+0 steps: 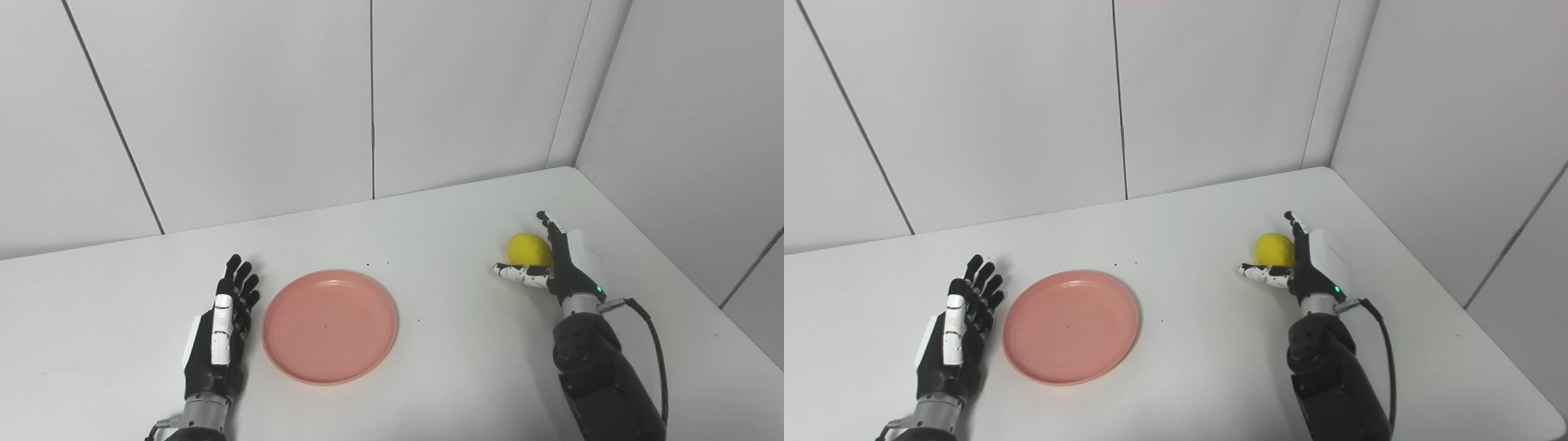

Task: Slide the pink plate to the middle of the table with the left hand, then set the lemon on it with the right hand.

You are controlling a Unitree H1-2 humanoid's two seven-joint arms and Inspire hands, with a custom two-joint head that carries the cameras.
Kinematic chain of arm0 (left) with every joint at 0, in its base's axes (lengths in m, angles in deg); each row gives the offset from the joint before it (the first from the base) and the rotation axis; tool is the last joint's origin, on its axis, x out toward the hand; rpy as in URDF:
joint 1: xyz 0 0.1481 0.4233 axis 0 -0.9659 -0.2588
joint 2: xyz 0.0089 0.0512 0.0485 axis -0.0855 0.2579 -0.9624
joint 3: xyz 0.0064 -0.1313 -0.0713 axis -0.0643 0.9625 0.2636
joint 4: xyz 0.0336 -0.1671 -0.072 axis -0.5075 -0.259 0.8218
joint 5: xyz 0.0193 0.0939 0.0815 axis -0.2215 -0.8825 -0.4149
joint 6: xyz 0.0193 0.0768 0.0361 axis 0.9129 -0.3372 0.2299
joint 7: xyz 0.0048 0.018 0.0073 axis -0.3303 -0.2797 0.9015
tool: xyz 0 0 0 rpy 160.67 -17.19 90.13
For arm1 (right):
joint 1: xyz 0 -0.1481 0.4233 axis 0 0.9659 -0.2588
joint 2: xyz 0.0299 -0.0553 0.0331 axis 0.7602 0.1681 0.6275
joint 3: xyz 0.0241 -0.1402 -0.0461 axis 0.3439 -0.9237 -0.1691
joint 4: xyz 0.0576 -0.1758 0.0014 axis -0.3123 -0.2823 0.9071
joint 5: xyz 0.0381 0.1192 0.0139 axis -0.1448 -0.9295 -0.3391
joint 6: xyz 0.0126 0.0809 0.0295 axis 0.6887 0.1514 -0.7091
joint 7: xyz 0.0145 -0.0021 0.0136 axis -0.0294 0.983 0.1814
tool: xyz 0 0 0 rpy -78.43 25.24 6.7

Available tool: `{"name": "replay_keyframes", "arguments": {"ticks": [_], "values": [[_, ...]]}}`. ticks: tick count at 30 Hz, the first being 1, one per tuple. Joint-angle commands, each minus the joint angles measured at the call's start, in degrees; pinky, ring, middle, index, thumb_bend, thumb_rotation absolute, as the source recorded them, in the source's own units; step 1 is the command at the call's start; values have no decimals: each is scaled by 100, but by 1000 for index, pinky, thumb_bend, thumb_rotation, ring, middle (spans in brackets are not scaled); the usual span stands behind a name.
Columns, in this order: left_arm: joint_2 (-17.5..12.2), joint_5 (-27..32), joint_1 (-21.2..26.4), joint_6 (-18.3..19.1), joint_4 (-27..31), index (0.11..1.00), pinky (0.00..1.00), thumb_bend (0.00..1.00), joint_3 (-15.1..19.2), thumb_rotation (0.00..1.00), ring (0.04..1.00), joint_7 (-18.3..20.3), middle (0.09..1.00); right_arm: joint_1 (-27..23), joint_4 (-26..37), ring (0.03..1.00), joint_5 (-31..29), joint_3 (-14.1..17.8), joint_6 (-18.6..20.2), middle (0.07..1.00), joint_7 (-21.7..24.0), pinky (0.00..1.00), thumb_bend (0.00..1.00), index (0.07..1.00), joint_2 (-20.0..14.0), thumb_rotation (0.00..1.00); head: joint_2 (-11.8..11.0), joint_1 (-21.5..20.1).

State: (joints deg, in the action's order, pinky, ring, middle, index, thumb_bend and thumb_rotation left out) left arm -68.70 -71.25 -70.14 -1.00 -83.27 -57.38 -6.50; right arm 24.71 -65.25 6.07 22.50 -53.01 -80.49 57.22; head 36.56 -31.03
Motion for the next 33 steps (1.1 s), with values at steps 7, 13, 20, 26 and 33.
{"name": "replay_keyframes", "arguments": {"ticks": [7, 13, 20, 26, 33], "values": [[-50, -100, -188, -88, -171, 991, 980, 636, 9, 1000, 980, -16, 990, -282, -401, 490, -84, 54, -616, 570, -810, 398, 594, 645, -73, 7, -22, 44], [-13, -91, -187, -86, -160, 989, 976, 632, 20, 1000, 979, -46, 987, -200, -349, 446, -95, 30, -566, 491, -996, 264, 527, 564, -60, 0, -37, 48], [-24, -133, -191, -79, -153, 993, 975, 630, -9, 1000, 980, -47, 989, -94, -287, 443, -60, -37, -538, 491, -976, 162, 526, 538, -104, 0, -40, 87], [-17, -149, -181, -103, -193, 991, 978, 629, -13, 1000, 980, -57, 988, -26, -202, 444, -68, -86, -571, 491, -1010, 197, 527, 543, -73, 0, -39, 156], [37, -167, -226, -76, -135, 986, 971, 622, -26, 1000, 978, -63, 985, 106, 296, 443, -86, -136, -969, 493, -1274, 202, 520, 497, 100, 0, -18, 524]]}}
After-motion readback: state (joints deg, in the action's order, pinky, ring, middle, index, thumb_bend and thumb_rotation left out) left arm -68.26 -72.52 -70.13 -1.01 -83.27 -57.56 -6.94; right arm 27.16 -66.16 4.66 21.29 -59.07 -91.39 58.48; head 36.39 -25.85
